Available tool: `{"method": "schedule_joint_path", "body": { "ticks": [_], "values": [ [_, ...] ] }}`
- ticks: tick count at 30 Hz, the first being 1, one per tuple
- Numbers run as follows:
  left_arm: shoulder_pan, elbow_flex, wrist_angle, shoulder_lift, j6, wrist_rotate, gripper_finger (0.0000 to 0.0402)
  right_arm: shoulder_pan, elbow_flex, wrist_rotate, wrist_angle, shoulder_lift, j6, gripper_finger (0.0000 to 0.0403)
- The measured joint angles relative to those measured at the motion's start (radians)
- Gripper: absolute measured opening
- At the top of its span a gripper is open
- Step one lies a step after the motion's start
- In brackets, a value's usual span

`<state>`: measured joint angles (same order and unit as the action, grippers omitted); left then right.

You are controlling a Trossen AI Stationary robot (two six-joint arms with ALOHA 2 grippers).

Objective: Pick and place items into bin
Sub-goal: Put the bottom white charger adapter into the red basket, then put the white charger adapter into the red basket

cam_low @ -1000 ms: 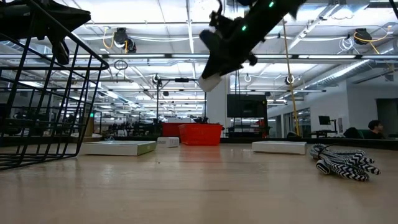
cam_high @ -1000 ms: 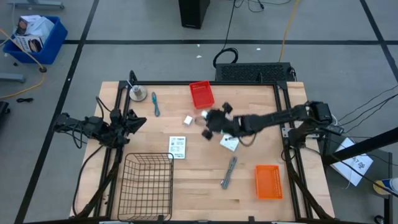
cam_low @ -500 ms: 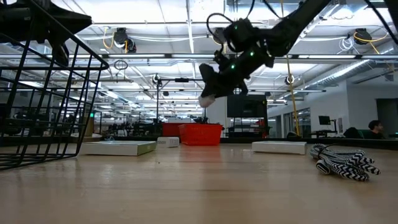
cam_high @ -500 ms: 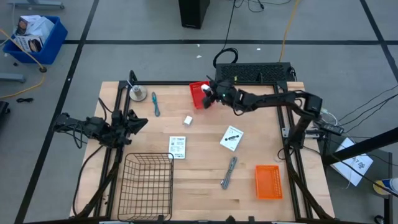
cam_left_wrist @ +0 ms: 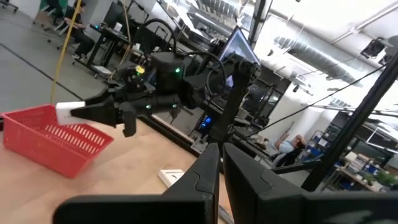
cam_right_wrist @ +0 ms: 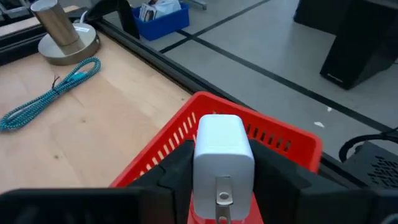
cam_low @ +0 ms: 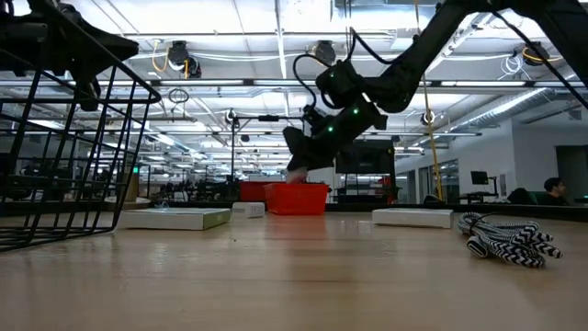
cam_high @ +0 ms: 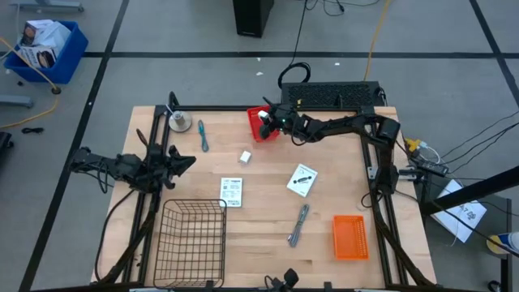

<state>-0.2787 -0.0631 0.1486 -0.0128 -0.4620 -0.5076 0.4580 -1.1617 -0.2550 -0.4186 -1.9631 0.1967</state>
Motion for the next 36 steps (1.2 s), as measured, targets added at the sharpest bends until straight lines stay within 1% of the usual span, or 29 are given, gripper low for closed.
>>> {"method": "schedule_joint_path", "body": {
  "ticks": [3, 11, 18, 20, 22, 25, 27, 29, 30, 33, 36],
  "values": [
    [0.0, 0.0, -0.003, 0.0, -0.015, 0.001, 0.0026, -0.005, -0.009, -0.001, -0.009, -0.02, 0.0, 0.0136],
    [0.0, 0.0, -0.024, 0.0, -0.019, 0.006, 0.0026, -0.009, -0.009, -0.002, -0.023, -0.017, 0.0, 0.0157],
    [0.0, 0.0, -0.05, 0.0, -0.082, 0.01, 0.0026, -0.029, -0.009, 0.004, -0.03, -0.017, -0.011, 0.0161],
    [0.0, 0.0, -0.06, 0.0, -0.093, 0.01, 0.0026, -0.047, -0.009, 0.08, -0.034, -0.009, -0.064, 0.016],
    [0.0, 0.0, -0.066, 0.0, -0.098, 0.01, 0.0026, -0.07, -0.009, 0.188, -0.047, -0.007, -0.118, 0.016],
    [0.0, 0.0, -0.069, 0.0, -0.098, 0.01, 0.0026, -0.116, -0.009, 0.337, -0.018, -0.008, -0.177, 0.016],
    [0.0, 0.0, -0.072, 0.0, -0.098, 0.01, 0.0026, -0.146, -0.009, 0.394, 0.008, -0.008, -0.214, 0.0159],
    [0.0, 0.0, -0.072, 0.0, -0.099, 0.01, 0.0026, -0.175, -0.009, 0.391, 0.04, -0.008, -0.259, 0.0159],
    [0.0, 0.0, -0.072, 0.0, -0.099, 0.01, 0.0026, -0.187, -0.009, 0.369, 0.05, -0.008, -0.264, 0.0159],
    [0.0, 0.0, -0.072, 0.0, -0.099, 0.009, 0.0026, -0.21, -0.009, 0.285, 0.059, -0.009, -0.224, 0.0166],
    [0.0, 0.0, -0.071, 0.0, -0.1, 0.009, 0.0026, -0.222, -0.009, 0.266, 0.066, -0.009, -0.217, 0.0183]
  ]
}}
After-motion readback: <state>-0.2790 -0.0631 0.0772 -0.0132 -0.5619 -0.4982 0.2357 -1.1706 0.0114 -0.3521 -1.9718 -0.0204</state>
